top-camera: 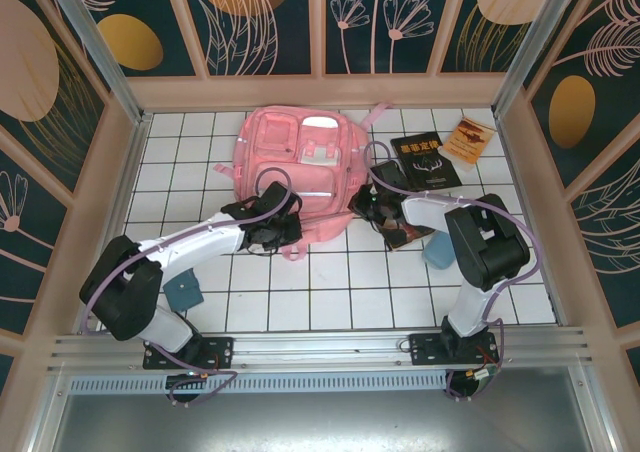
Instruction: Pack books, pencil case, and school supplies into a backpack
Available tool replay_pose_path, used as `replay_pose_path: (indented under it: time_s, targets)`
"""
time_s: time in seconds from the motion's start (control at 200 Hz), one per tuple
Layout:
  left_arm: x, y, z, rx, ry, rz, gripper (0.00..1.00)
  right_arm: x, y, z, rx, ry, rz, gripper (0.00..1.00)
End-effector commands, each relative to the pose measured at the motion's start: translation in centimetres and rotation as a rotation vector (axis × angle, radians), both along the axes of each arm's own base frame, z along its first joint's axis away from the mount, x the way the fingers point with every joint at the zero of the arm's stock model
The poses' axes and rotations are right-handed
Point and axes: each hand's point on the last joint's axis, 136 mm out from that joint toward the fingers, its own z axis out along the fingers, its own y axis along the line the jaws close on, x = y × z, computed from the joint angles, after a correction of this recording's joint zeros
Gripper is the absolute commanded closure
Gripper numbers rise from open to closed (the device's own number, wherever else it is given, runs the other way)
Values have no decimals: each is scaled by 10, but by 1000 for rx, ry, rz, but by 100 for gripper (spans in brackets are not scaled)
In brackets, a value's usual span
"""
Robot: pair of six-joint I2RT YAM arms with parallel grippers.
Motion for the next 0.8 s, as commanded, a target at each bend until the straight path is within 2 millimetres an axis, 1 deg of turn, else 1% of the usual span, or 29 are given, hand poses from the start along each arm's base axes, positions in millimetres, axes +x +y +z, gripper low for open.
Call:
replay_pose_path:
  time_s: [0.0,0.15,0.245,0.295,0.355,0.425,0.46,0.515,0.531,0.551,0.636,0.681,0.706,0.796]
  targets:
    - [-10,41,-1,201,-8,-26,100,9,-29,-10,-135,-18,-52,87]
    - [-8,61,8,233,-46,-16,100,13,-42,-7,-186,-50,-56,87]
    - [-6,66,14,227,-64,-19,100,14,-40,2,-181,-77,-16,84]
    - [-5,60,21,196,-87,-44,100,14,-34,13,-155,-103,19,78]
    - [0,51,29,157,-115,-77,100,10,-25,27,-115,-124,72,63]
    - [5,38,41,116,-147,-136,100,2,-21,44,-84,-138,88,45]
    - [6,31,46,96,-162,-171,100,-3,-19,53,-68,-148,94,41]
    - [6,24,49,82,-177,-226,100,-13,-15,68,-47,-159,103,39]
    - [10,19,60,65,-200,-240,100,-16,-13,72,-43,-163,108,38]
    - [11,15,65,51,-212,-258,100,-21,-10,77,-37,-169,116,37]
    - [6,0,74,-8,-232,-345,100,-39,4,97,-18,-199,141,35]
    - [3,-6,78,-33,-247,-386,100,-45,8,101,1,-189,133,34]
    - [0,-9,79,-50,-249,-409,100,-52,15,103,21,-175,138,34]
    - [-4,-17,84,-93,-269,-450,100,-70,31,97,105,-69,85,34]
